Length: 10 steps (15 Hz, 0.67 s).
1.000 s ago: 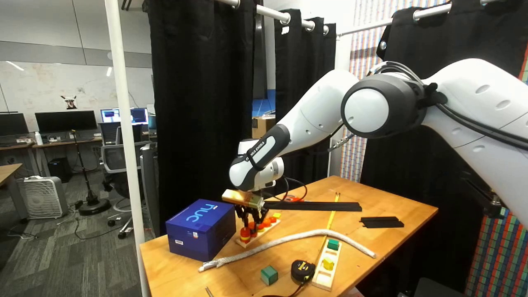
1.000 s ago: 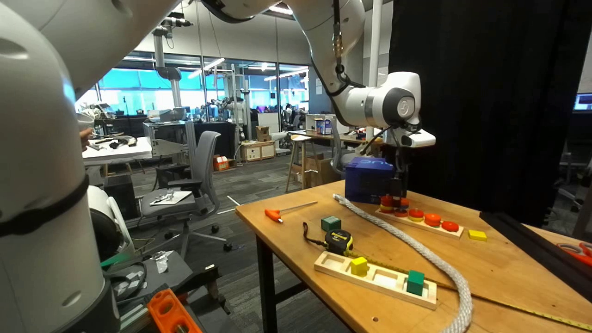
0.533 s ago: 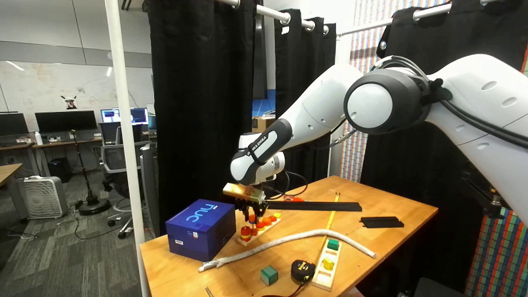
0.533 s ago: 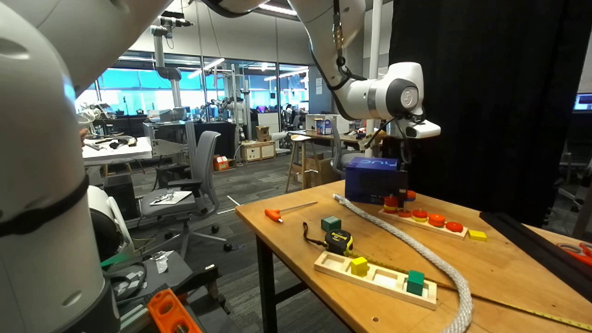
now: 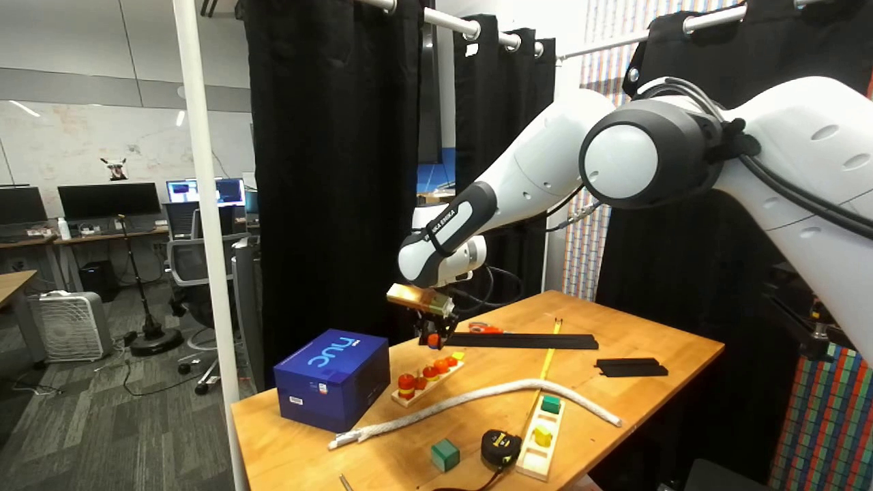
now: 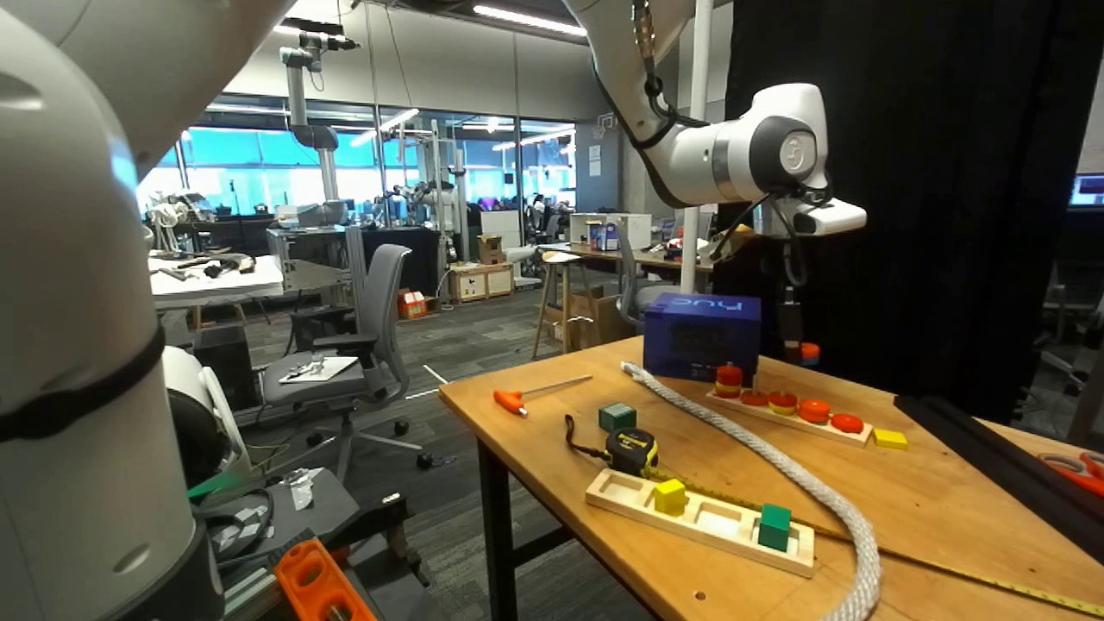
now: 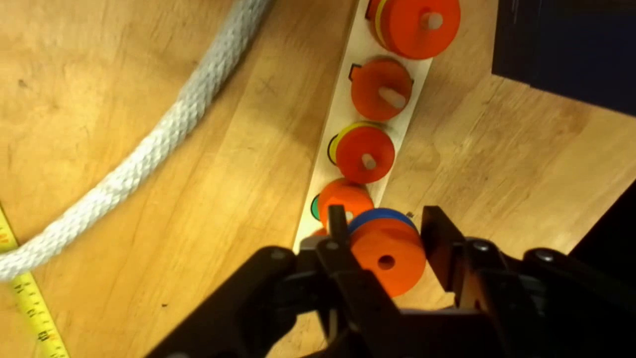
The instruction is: Remove the green and orange circle from the wooden object and put them on the table.
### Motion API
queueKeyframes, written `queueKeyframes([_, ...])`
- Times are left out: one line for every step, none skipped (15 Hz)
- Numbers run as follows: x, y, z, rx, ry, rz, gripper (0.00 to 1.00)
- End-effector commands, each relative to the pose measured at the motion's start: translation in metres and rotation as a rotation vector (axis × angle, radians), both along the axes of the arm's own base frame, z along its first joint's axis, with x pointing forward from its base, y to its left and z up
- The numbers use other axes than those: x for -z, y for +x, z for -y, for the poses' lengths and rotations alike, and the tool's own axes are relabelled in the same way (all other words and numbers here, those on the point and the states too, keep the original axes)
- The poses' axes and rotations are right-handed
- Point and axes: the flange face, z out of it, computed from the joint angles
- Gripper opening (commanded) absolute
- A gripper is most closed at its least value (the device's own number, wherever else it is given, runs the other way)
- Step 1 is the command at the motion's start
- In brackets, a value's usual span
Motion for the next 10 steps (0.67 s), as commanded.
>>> queueKeyframes([-0.021,-0.013,0.020,0.019,-0.018,0.030,0.21])
queueKeyframes([-0.023,-0.016,0.026,0.026,-0.020,0.033,0.21])
queueKeyframes([-0.023,-0.020,0.033,0.035,-0.019,0.036,0.21])
queueKeyframes([-0.024,-0.023,0.038,0.043,-0.018,0.037,0.21])
queueKeyframes([-0.024,-0.027,0.043,0.047,-0.018,0.036,0.20])
queueKeyframes([-0.022,-0.030,0.049,0.057,-0.018,0.034,0.20])
queueKeyframes([-0.022,-0.033,0.054,0.064,-0.016,0.034,0.20])
queueKeyframes([-0.020,-0.036,0.058,0.069,-0.013,0.033,0.20])
queueKeyframes([-0.017,-0.040,0.062,0.076,-0.011,0.030,0.20])
queueKeyframes([-0.015,-0.042,0.066,0.081,-0.008,0.030,0.20])
